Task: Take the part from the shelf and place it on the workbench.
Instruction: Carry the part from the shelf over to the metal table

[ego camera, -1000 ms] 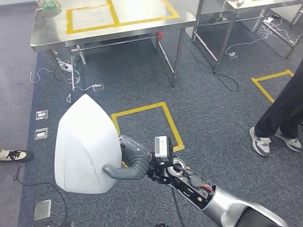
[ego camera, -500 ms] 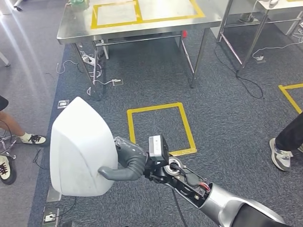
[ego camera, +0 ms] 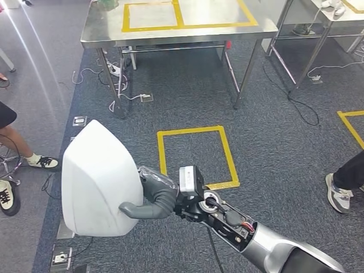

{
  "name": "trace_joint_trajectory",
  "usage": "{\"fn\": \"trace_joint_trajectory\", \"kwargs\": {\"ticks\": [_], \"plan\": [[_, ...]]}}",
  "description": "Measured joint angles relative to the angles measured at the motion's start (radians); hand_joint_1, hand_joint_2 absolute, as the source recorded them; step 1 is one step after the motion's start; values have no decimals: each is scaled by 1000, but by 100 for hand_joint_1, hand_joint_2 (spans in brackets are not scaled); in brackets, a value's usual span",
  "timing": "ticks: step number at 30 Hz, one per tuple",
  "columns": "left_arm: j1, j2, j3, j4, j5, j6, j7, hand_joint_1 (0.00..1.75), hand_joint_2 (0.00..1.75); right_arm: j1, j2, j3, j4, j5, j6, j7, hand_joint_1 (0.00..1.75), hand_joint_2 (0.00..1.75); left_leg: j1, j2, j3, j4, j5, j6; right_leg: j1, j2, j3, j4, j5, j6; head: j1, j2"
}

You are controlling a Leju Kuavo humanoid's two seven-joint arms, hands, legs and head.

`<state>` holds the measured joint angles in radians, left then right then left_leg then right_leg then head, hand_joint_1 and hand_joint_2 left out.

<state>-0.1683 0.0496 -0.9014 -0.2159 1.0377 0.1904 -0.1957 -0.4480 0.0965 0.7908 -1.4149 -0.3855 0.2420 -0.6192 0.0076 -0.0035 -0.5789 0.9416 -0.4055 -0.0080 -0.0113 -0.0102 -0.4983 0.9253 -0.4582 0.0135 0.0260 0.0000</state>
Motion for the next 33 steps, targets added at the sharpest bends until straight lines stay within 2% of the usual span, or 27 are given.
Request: {"fn": "trace_joint_trajectory", "kwargs": {"ticks": [2,6,18,25,33], "plan": [[0,0,0,0,0,0,0,0,175,0,0,0,0,1,0,0,175,175,0,0,0,0,-1,1,-1,0,1,-2,0,7,1,0],[0,0,0,0,0,0,-1,0,175,1,0,1,1,7,-7,6,175,175,0,0,0,1,-1,2,0,0,1,-3,0,13,0,0],[6,1,0,0,11,-21,-33,0,175,76,-3,-1,18,35,-96,8,175,175,2,0,3,-1,-1,2,2,0,2,-2,-2,12,-5,0],[23,6,0,0,21,-25,-42,0,175,146,-35,-49,-31,16,-156,0,175,175,2,1,4,-2,-2,2,3,0,2,-2,-3,12,-4,0],[28,9,0,0,19,-20,-28,0,175,179,-60,-93,-88,15,-174,-1,175,175,2,1,4,-2,-2,2,3,0,2,-2,-3,12,-5,0]]}}
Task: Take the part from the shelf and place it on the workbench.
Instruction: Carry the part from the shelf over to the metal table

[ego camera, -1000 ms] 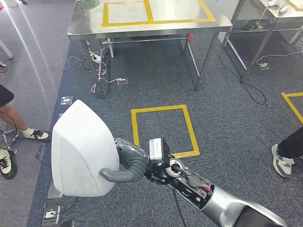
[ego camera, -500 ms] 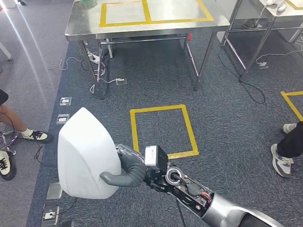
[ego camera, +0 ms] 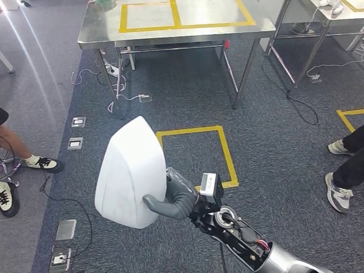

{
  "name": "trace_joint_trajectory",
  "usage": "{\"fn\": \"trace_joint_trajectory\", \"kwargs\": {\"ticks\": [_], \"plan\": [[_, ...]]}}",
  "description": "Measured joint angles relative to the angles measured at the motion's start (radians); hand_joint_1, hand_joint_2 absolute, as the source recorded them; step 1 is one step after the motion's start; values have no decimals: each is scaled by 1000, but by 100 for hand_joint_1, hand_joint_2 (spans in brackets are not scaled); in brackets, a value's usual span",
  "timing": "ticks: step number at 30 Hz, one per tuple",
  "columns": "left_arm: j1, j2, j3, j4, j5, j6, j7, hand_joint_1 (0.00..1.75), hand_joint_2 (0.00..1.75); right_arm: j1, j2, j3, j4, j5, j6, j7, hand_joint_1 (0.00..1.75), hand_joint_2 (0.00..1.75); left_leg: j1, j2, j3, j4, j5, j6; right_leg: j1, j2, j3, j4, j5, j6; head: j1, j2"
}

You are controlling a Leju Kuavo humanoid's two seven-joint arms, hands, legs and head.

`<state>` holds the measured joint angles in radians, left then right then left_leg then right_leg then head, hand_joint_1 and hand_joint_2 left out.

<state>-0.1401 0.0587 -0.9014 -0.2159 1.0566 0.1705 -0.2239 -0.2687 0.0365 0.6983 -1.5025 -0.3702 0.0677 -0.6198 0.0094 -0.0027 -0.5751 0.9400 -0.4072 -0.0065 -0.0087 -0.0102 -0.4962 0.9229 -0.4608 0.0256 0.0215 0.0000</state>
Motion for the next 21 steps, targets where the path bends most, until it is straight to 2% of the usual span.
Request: {"fn": "trace_joint_trajectory", "kwargs": {"ticks": [21], "plan": [[2,0,0,0,24,6,24,0,175,-25,-14,-82,-75,25,0,0,175,175,0,0,0,0,0,0,0,0,0,0,0,0,0,0]]}}
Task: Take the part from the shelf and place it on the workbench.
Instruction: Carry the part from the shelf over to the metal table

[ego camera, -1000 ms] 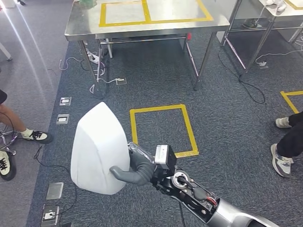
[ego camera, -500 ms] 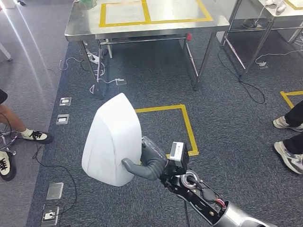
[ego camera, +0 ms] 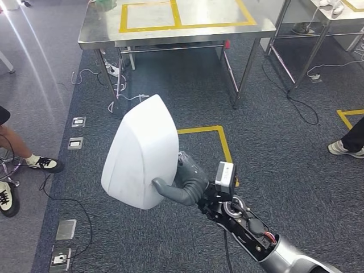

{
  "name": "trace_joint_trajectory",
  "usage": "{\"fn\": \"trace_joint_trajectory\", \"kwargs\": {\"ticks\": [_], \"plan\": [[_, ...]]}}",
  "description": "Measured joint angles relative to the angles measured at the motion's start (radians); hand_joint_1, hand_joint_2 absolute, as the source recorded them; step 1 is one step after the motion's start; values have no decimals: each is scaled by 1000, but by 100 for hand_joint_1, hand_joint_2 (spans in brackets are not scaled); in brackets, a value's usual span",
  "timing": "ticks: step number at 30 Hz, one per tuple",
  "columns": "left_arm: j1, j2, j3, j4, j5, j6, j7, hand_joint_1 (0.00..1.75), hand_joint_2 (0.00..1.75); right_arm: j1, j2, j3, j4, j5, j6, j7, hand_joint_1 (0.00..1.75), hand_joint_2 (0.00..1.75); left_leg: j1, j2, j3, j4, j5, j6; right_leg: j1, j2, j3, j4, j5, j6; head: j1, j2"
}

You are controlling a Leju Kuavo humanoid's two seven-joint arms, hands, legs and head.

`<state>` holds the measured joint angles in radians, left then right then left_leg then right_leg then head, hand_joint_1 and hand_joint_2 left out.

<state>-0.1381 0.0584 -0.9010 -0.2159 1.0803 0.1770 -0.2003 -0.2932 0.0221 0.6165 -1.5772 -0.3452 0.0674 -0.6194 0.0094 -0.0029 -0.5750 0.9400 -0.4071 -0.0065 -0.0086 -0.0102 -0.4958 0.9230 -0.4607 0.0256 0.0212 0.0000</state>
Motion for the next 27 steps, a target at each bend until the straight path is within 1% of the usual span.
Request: {"fn": "trace_joint_trajectory", "kwargs": {"ticks": [14,18,23,27], "plan": [[1,0,1,0,12,-6,7,0,175,-20,-9,-9,-25,-3,10,2,175,175,0,0,0,0,0,0,1,0,0,0,0,0,-1,0],[0,0,1,0,14,0,20,0,175,-28,-12,-6,-25,-10,9,1,175,175,-1,0,0,1,-1,1,-1,0,0,0,0,1,-1,0],[0,0,1,0,13,2,23,0,175,-35,-12,-2,-25,-12,9,1,175,175,-4,0,0,4,-4,6,-5,0,2,-1,-1,4,-1,0],[-1,0,1,0,12,2,23,0,175,-35,-12,0,-25,-14,9,1,175,175,-9,0,0,7,-10,14,-10,-1,4,-2,-4,12,-2,0]]}}
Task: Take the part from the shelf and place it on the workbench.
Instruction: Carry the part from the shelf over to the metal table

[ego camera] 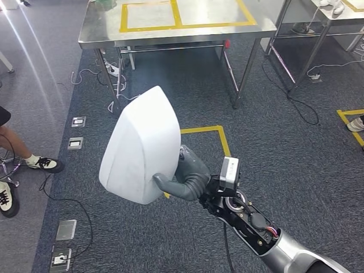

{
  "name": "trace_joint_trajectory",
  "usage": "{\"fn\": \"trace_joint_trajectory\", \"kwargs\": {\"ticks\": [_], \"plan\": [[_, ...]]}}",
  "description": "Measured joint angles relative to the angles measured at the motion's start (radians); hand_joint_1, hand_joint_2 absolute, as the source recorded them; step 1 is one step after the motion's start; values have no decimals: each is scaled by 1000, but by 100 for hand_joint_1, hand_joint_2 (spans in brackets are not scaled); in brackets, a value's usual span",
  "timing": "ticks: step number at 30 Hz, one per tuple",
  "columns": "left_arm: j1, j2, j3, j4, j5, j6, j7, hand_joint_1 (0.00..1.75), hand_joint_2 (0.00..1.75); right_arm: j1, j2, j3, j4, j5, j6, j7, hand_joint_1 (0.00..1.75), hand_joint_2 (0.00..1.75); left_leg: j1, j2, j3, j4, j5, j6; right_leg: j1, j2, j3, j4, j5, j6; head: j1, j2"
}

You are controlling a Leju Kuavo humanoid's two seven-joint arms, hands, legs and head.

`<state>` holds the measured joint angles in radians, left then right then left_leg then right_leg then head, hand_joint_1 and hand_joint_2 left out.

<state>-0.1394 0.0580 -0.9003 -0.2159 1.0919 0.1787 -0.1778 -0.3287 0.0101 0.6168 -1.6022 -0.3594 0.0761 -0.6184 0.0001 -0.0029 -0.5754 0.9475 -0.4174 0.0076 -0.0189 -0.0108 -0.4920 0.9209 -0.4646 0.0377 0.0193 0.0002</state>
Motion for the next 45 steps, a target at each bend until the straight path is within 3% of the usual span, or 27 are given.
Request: {"fn": "trace_joint_trajectory", "kwargs": {"ticks": [3,5,6,9,10,11,12,14,16,20,22,25,26,27,29,30,31,33,36,37,40,41,42,43,45], "plan": [[0,0,0,0,0,0,0,0,175,-1,0,1,0,0,0,0,175,175,-1,-1,6,-8,-4,11,-2,0,6,8,6,12,-2,0],[0,-1,0,0,-1,0,0,0,175,-2,0,2,-1,0,0,0,175,175,5,-1,23,-17,-8,21,-2,2,-3,40,-7,18,1,0],[-1,-1,0,0,-1,-1,0,0,175,-4,0,2,-1,0,0,0,175,175,7,-1,32,-20,-9,24,-2,4,-22,80,-28,19,4,0],[-2,-3,0,0,-1,-2,1,0,175,-5,-4,2,-2,-1,-5,6,175,175,7,-2,42,-21,-16,29,-2,6,-129,273,-112,24,13,0],[-1,-3,0,0,-1,-2,2,0,175,-4,-7,3,-2,-1,-7,9,175,175,8,-3,45,-20,-19,27,-2,7,-155,310,-119,26,14,0],[0,-4,0,0,-1,-2,2,0,175,-4,-9,4,-2,-1,-9,12,175,175,9,-5,50,-20,-23,25,-3,7,-162,308,-105,26,16,0],[2,-5,0,0,-1,-2,3,0,175,-3,-11,6,-2,-1,-10,14,175,175,10,-7,57,-20,-28,21,-4,7,-150,268,-71,25,19,0],[3,-7,0,0,-1,-2,3,0,175,-4,-13,7,-4,-1,-11,15,175,175,13,-10,76,-20,-40,10,-6,9,-94,130,10,22,25,0],[0,-7,0,0,-2,-2,3,0,175,-6,-15,9,-6,-1,-12,16,175,175,14,-12,81,-17,-51,-3,-2,11,-59,41,29,12,28,0],[-1,-7,0,0,-2,-3,3,0,175,-6,-18,13,-10,-2,-14,20,175,175,13,-9,75,9,-61,-27,1,14,-43,31,17,-20,19,0],[-4,-7,0,0,-2,-5,3,0,175,-8,-19,14,-12,-4,-14,20,175,175,14,-5,26,95,-81,-33,-1,13,-27,28,12,-29,7,0],[-4,-7,0,0,-2,-7,3,0,175,-8,-19,16,-13,-4,-15,21,175,175,15,-3,-108,274,-132,-37,7,13,-11,27,-5,-39,-7,0],[-2,-7,0,0,-2,-7,3,0,175,-8,-20,17,-13,-4,-15,21,175,175,13,-3,-135,288,-127,-34,10,14,-3,27,-12,-41,-9,0],[0,-7,0,0,-2,-7,3,0,175,-8,-20,17,-13,-4,-15,21,175,175,10,-3,-141,263,-101,-27,13,15,7,27,-20,-42,-11,0],[0,-6,0,0,-2,-7,3,0,175,-8,-20,18,-13,-4,-16,21,175,175,0,-3,-107,131,-4,-5,18,16,29,26,-39,-43,-14,0],[0,-4,0,0,-2,-7,3,0,175,-8,-21,18,-12,-4,-16,21,175,175,-7,-2,-90,76,26,4,20,16,39,24,-47,-42,-13,0],[-1,-3,0,0,-2,-7,3,0,175,-9,-21,18,-12,-4,-17,21,175,175,-13,-2,-76,37,39,12,19,16,45,22,-54,-39,-13,0],[-1,-2,0,-1,-1,-6,4,0,175,-9,-21,20,-12,-4,-17,22,175,175,-20,-1,-67,19,33,19,18,17,59,20,-60,-29,-13,0],[0,-1,0,-1,0,-6,4,0,175,-12,-22,21,-13,-4,-17,21,175,175,-11,-2,-28,-3,34,27,21,15,64,53,-73,-16,-10,0],[-1,-1,0,-1,1,-5,4,0,175,-14,-22,22,-13,-4,-17,21,175,175,-7,-3,-15,-8,30,30,20,15,44,96,-86,-12,-6,0],[-2,-3,0,-1,3,-5,4,0,175,-14,-23,23,-12,-5,-18,21,175,175,-4,-4,8,-11,11,34,12,15,-75,281,-158,3,4,0],[0,-4,0,-1,3,-5,4,0,175,-13,-24,23,-11,-6,-18,21,175,175,-4,-5,16,-11,4,33,9,15,-105,310,-170,8,7,0],[1,-5,0,-1,4,-5,4,0,175,-13,-24,23,-10,-7,-17,21,175,175,-3,-6,26,-11,-4,31,6,15,-119,302,-158,11,9,0],[3,-5,0,-1,5,-5,4,0,175,-13,-24,24,-9,-8,-16,21,175,175,-3,-7,38,-10,-13,29,3,15,-117,261,-121,14,13,0],[4,-6,0,-1,6,-5,4,0,175,-13,-24,24,-7,-10,-14,20,175,175,-3,-8,62,-8,-32,21,0,15,-92,132,-16,14,18,0]]}}
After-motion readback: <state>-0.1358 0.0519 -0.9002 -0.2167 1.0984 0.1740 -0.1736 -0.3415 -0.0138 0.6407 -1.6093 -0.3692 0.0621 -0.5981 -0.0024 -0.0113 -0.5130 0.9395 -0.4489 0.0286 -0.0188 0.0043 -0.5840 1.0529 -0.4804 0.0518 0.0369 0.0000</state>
